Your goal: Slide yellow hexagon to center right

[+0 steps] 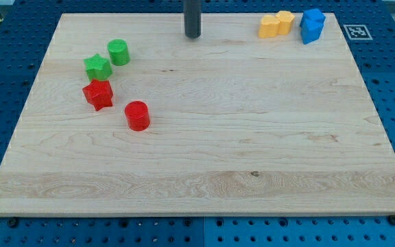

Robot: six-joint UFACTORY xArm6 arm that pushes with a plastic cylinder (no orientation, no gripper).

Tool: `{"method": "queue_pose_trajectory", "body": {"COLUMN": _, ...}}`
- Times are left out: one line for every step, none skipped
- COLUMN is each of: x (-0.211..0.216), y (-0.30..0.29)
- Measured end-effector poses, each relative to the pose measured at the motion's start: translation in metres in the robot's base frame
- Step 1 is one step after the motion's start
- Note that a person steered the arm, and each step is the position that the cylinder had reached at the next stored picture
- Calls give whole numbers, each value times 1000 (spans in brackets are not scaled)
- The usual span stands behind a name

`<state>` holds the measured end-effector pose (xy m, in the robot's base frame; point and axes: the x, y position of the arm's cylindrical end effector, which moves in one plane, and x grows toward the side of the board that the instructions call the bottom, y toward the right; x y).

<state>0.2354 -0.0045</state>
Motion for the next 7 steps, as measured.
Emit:
{"method": "queue_pose_trajectory", "body": {"x": -41, "y": 43}}
{"method": "queue_pose_trajectory", "body": {"x": -43, "y": 70}}
{"method": "queue_pose_trajectory", "body": {"x": -41, "y": 90}}
{"method": "queue_pose_trajectory", "body": {"x": -44, "y": 115}}
{"method": "queue_pose_trajectory", "body": {"x": -43, "y": 139}}
{"method": "queue_pose_trajectory", "body": {"x": -44, "y": 175}}
{"method": "queue_pose_trajectory", "body": {"x": -40, "y": 181}}
